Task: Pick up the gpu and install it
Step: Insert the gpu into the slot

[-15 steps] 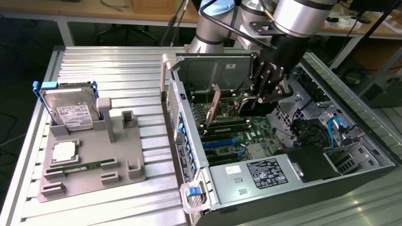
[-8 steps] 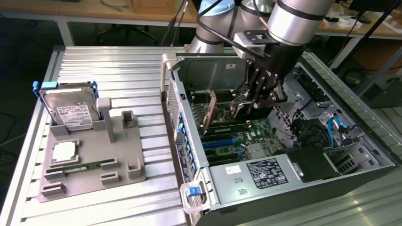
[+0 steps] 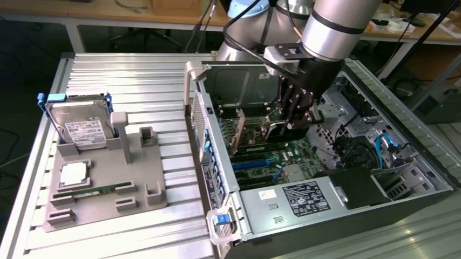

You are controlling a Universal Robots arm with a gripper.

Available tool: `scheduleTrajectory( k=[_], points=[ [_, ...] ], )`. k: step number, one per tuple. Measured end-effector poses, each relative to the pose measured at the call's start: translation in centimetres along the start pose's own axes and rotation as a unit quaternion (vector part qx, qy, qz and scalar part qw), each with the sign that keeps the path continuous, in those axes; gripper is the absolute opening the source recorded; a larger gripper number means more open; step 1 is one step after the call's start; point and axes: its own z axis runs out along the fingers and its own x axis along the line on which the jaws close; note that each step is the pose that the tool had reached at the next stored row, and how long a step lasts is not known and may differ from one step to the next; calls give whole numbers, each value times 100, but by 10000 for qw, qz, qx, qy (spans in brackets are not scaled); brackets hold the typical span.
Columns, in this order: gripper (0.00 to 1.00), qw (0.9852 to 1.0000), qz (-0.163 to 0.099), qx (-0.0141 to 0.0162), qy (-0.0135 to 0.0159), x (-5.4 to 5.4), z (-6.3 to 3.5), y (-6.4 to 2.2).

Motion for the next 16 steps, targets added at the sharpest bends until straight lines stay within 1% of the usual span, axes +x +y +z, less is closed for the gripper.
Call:
scheduleTrajectory(
  k=[5, 7, 8, 9, 13, 16],
  points=[
    [27, 10000, 0, 0, 0, 0, 4, 0],
    [27, 10000, 0, 0, -9, 0, 21, 1],
    [27, 10000, 1, 0, -19, -1, 37, 1],
    [27, 10000, 1, 1, -22, -1, 56, 1],
    [27, 10000, 0, 0, -22, -2, 132, 14],
    [27, 10000, 0, 0, -22, -3, 190, 40]
  ],
)
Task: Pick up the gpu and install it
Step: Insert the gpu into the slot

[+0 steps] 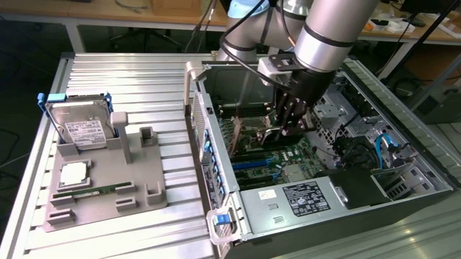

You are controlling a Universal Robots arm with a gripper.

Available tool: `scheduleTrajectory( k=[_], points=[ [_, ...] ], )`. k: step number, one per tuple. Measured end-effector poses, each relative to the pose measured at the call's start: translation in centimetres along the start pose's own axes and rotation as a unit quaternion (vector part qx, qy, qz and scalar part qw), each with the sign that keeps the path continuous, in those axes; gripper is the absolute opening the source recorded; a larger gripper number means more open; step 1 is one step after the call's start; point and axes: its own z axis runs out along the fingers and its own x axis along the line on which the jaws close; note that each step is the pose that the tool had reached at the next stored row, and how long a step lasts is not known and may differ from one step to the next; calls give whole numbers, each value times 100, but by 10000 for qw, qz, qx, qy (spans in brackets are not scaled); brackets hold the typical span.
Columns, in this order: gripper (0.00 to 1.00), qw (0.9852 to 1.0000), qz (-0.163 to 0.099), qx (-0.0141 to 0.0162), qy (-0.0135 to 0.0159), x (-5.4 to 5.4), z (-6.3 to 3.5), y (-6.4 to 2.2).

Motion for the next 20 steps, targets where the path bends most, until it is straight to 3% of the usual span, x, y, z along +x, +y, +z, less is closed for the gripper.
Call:
scheduleTrajectory(
  k=[11, 20],
  points=[
    [27, 10000, 0, 0, 0, -3, 236, 82],
    [27, 10000, 0, 0, 3, 28, 251, 111]
  ],
)
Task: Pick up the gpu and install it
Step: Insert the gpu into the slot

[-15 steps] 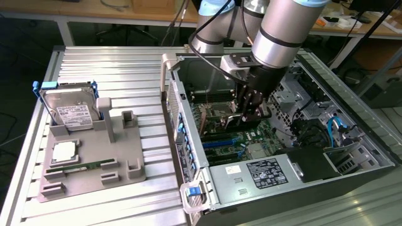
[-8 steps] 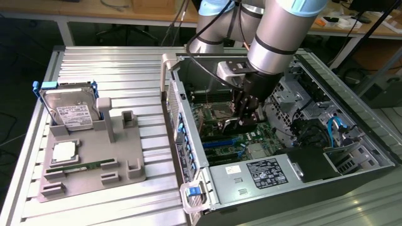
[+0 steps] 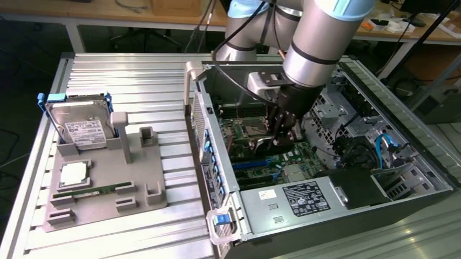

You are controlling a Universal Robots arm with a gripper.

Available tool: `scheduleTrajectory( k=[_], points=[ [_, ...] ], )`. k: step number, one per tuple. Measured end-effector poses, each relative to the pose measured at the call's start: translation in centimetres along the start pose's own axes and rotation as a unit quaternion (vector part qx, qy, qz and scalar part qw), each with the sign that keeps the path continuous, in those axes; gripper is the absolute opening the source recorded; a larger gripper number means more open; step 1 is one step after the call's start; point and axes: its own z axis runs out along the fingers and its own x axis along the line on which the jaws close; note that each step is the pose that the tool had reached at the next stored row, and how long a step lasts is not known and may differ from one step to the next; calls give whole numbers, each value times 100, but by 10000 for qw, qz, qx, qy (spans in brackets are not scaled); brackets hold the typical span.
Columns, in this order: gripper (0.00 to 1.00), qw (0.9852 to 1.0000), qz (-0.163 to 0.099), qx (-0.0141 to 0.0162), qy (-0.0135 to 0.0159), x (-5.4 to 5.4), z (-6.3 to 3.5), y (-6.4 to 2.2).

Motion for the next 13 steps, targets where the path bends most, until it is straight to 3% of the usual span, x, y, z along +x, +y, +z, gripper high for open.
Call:
scheduleTrajectory(
  k=[13],
  points=[
    [27, 10000, 0, 0, 1, 31, 28, 108]
  ],
)
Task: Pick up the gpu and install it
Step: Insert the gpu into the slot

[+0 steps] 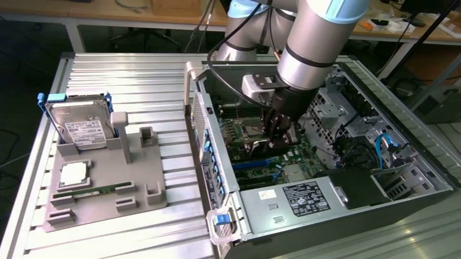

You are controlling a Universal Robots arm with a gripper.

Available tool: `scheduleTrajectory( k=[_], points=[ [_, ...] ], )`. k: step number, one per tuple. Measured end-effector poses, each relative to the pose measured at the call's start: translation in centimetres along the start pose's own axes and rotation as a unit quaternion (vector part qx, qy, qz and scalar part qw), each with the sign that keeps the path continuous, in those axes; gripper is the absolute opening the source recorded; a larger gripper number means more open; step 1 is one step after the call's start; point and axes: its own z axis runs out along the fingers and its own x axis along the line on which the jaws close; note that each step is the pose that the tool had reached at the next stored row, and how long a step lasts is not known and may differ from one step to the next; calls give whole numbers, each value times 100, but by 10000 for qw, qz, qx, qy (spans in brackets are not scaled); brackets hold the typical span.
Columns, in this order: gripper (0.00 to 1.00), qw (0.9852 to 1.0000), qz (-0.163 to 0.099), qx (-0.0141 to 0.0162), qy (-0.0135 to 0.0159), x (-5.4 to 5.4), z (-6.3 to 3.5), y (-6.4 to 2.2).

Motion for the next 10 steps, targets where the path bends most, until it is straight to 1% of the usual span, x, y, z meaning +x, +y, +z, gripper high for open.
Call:
scheduleTrajectory(
  k=[5, 10],
  points=[
    [27, 10000, 1, 0, -1, 1, 15, 37],
    [27, 10000, 0, 0, 0, 1, 16, 38]
  ],
)
